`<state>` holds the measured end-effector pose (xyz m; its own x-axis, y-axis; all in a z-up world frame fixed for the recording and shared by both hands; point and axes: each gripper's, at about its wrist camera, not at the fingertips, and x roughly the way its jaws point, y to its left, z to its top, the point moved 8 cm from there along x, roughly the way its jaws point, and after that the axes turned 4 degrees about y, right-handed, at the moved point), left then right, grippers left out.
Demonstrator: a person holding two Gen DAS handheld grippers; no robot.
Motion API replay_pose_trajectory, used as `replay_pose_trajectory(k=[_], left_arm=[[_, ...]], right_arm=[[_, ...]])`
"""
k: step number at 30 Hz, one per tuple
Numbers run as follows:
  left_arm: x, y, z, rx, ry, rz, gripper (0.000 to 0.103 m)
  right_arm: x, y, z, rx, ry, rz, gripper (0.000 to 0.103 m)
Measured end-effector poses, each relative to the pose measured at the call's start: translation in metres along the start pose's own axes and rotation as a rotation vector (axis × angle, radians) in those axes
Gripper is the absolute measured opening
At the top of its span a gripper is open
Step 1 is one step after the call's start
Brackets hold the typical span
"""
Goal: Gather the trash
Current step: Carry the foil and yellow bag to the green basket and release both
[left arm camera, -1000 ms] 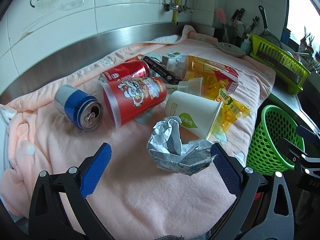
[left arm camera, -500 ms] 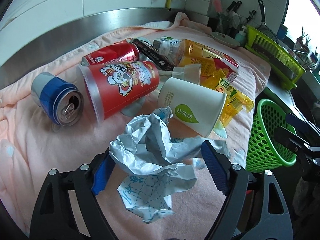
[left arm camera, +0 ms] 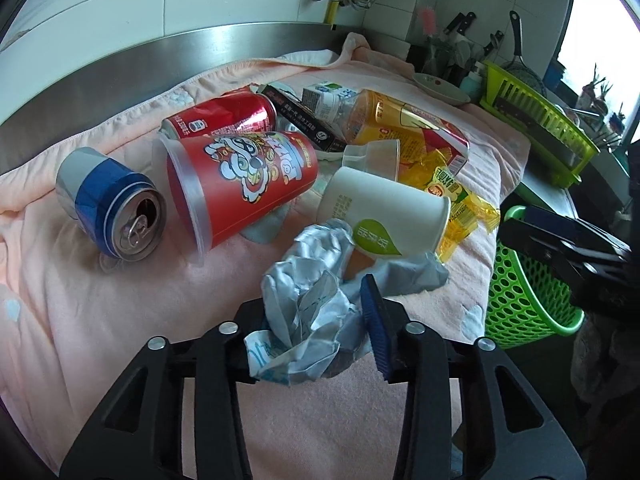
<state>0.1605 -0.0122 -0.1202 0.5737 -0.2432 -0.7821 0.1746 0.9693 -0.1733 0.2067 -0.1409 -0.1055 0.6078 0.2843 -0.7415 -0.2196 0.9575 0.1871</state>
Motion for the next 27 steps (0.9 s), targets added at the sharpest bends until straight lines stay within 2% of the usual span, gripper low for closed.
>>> replay_pose_trajectory(k=[8, 14, 22, 27], left_arm=[[-0.009, 0.004, 0.001, 0.006, -0.017, 0.008, 0.034], [-0.017, 0.006, 0.003, 0.005, -0.035, 0.009, 0.033], [-0.029, 0.010, 0.007, 0.000, -0.063, 0.017, 0.033], [-0.036, 0.009, 0.010, 0.001, -0.078, 0.018, 0.033]], right_arm=[[0.023, -0.001, 0.022, 0.021, 0.025, 0.038, 0.066], [0.044, -0.004, 0.033, 0.029, 0.052, 0.042, 0.065], [0.070, -0.017, 0.027, 0.111, 0.121, 0.090, 0.064], [0.067, -0.012, 0.026, 0.115, 0.117, 0.137, 0.048]])
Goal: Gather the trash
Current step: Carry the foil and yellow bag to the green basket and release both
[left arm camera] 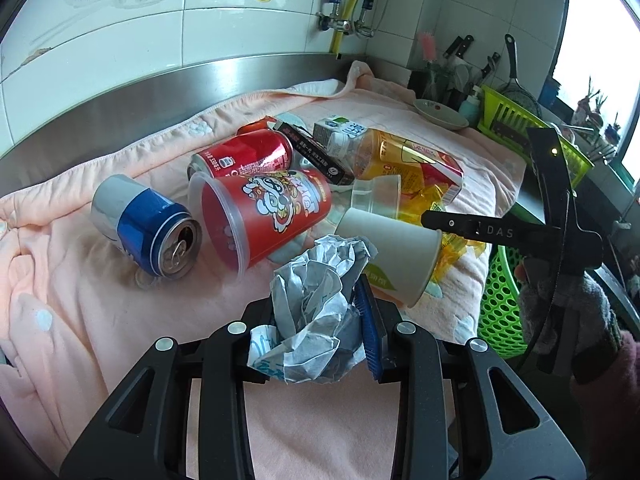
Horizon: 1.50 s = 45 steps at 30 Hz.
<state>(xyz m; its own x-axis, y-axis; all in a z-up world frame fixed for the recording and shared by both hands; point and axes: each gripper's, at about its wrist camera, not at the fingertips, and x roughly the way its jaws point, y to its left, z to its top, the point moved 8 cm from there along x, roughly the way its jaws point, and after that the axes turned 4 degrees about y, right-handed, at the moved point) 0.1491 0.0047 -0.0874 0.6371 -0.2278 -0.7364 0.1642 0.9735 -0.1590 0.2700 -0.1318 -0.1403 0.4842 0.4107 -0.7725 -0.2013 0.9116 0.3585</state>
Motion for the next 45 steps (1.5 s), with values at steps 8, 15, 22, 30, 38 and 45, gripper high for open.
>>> replay_pose_trajectory(k=[8, 15, 22, 30, 38, 45], left_arm=[[-0.014, 0.000, 0.004, 0.001, -0.026, 0.004, 0.033], [-0.026, -0.010, 0.010, 0.016, -0.046, -0.017, 0.033], [-0.031, -0.043, 0.021, 0.071, -0.058, -0.062, 0.033], [-0.020, -0.118, 0.033, 0.182, -0.047, -0.152, 0.033], [0.003, -0.199, 0.037, 0.275, -0.007, -0.226, 0.033], [0.033, -0.263, 0.032, 0.343, 0.056, -0.276, 0.033]], right_arm=[[-0.021, 0.010, -0.001, -0.004, -0.052, 0.023, 0.022], [-0.064, 0.005, -0.005, 0.004, -0.139, 0.031, 0.020], [-0.130, -0.044, -0.026, 0.055, -0.258, -0.076, 0.020], [-0.173, -0.136, -0.073, 0.186, -0.270, -0.267, 0.020], [-0.186, -0.186, -0.109, 0.246, -0.258, -0.360, 0.023], [-0.209, -0.208, -0.125, 0.268, -0.313, -0.399, 0.048]])
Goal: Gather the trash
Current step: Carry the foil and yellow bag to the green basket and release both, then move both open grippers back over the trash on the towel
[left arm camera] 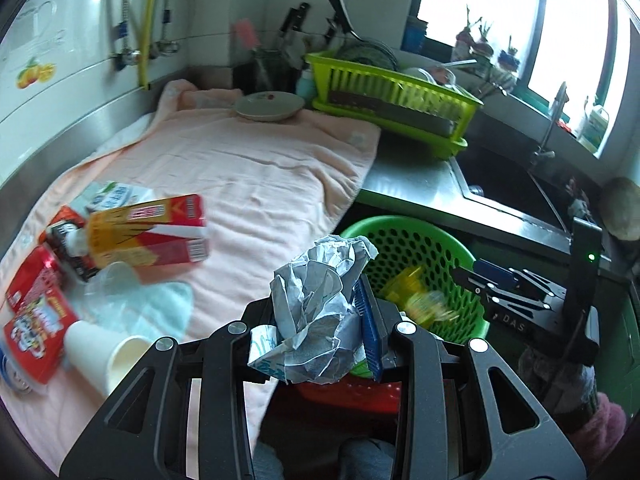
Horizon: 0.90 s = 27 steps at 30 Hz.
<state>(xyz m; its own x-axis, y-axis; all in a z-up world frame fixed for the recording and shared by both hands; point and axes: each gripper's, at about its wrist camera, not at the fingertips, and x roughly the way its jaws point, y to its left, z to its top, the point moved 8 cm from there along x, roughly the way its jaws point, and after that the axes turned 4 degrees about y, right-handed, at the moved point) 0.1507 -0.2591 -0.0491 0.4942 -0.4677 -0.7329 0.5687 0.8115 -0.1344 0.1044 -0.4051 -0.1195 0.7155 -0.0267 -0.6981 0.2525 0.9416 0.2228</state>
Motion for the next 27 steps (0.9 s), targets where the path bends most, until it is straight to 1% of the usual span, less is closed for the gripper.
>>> replay_pose_trajectory(k=[1, 4, 6, 7, 9, 11, 13, 15, 17, 18, 20, 21, 22, 25, 27], left_arm=[[0.005, -0.006, 0.001, 0.004, 0.008, -0.008, 0.033], [0.022, -0.023, 0.006, 0.017, 0.033, -0.032, 0.034], [0.032, -0.031, 0.008, 0.016, 0.052, -0.048, 0.034], [0.037, -0.036, 0.009, 0.016, 0.061, -0.062, 0.034], [0.047, -0.043, 0.010, 0.019, 0.074, -0.071, 0.034], [0.058, -0.050, 0.009, 0.023, 0.089, -0.084, 0.034], [0.068, -0.055, 0.009, 0.018, 0.107, -0.095, 0.035], [0.078, -0.060, 0.007, 0.010, 0.126, -0.105, 0.037], [0.085, -0.066, 0.006, 0.006, 0.136, -0.119, 0.038], [0.088, -0.067, 0.005, 0.005, 0.139, -0.121, 0.041], [0.093, -0.071, 0.003, 0.011, 0.145, -0.127, 0.044], [0.096, -0.074, 0.003, 0.017, 0.148, -0.129, 0.047], [0.098, -0.076, 0.002, 0.019, 0.153, -0.129, 0.053], [0.101, -0.080, 0.000, 0.018, 0.151, -0.146, 0.057], [0.101, -0.079, -0.002, 0.021, 0.154, -0.136, 0.065]], right_arm=[[-0.002, -0.004, -0.001, 0.011, -0.004, 0.003, 0.051], [-0.010, -0.015, -0.003, 0.030, -0.018, 0.003, 0.053], [-0.016, -0.021, -0.005, 0.043, -0.029, 0.006, 0.059], [-0.020, -0.023, -0.006, 0.047, -0.036, 0.006, 0.064], [-0.026, -0.026, -0.007, 0.042, -0.051, -0.008, 0.065], [-0.033, -0.029, -0.009, 0.042, -0.070, -0.023, 0.070], [-0.039, -0.032, -0.012, 0.046, -0.080, -0.025, 0.072], [-0.042, -0.034, -0.014, 0.050, -0.087, -0.033, 0.073], [-0.045, -0.038, -0.015, 0.057, -0.092, -0.034, 0.077], [-0.046, -0.039, -0.016, 0.059, -0.095, -0.033, 0.077], [-0.049, -0.041, -0.018, 0.063, -0.095, -0.037, 0.077], [-0.049, -0.041, -0.018, 0.063, -0.095, -0.038, 0.077], [-0.050, -0.042, -0.019, 0.066, -0.096, -0.038, 0.077], [-0.051, -0.043, -0.021, 0.073, -0.095, -0.036, 0.078], [-0.051, -0.043, -0.022, 0.074, -0.094, -0.035, 0.078]])
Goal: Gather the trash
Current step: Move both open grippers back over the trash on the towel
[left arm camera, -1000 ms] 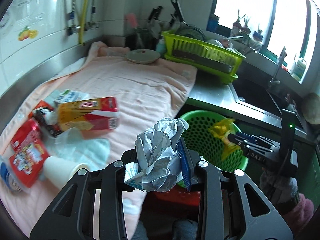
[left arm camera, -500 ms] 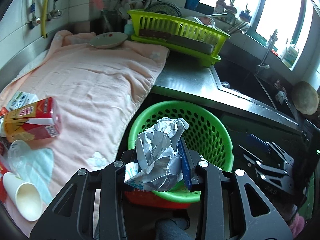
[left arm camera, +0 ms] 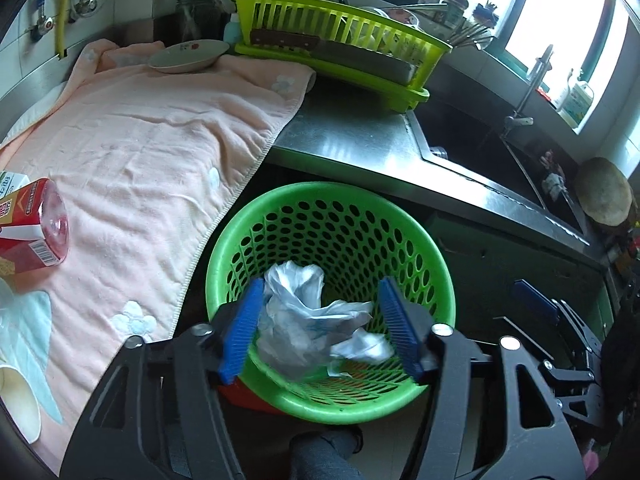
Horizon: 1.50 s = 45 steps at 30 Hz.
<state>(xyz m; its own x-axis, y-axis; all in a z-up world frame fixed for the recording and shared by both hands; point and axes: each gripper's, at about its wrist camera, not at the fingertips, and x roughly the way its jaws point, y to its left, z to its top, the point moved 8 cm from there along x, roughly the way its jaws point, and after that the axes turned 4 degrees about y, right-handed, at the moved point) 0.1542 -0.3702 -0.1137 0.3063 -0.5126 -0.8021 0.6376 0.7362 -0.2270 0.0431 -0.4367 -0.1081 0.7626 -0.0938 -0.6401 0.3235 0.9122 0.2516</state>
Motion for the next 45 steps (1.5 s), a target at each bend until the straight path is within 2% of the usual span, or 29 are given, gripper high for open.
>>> replay_pose_trajectory(k=[5, 11, 18, 23, 35, 45], left_arm=[[-0.011, 0.008, -0.003, -0.024, -0.013, -0.005, 0.066], [-0.045, 0.031, -0.009, -0.044, -0.059, 0.085, 0.071], [-0.087, 0.071, -0.020, -0.123, -0.110, 0.159, 0.073], [-0.118, 0.111, -0.034, -0.182, -0.144, 0.256, 0.075], [-0.179, 0.210, -0.078, -0.401, -0.191, 0.375, 0.076], [-0.242, 0.287, -0.116, -0.575, -0.251, 0.491, 0.079]], right_arm=[[-0.001, 0.008, 0.002, -0.009, -0.003, 0.015, 0.080], [0.002, 0.033, 0.003, -0.051, 0.000, 0.052, 0.083], [0.008, 0.073, 0.008, -0.103, 0.008, 0.118, 0.086], [0.018, 0.117, 0.006, -0.177, 0.036, 0.188, 0.089], [0.037, 0.230, -0.001, -0.358, 0.084, 0.365, 0.091], [0.052, 0.316, -0.026, -0.458, 0.145, 0.511, 0.091]])
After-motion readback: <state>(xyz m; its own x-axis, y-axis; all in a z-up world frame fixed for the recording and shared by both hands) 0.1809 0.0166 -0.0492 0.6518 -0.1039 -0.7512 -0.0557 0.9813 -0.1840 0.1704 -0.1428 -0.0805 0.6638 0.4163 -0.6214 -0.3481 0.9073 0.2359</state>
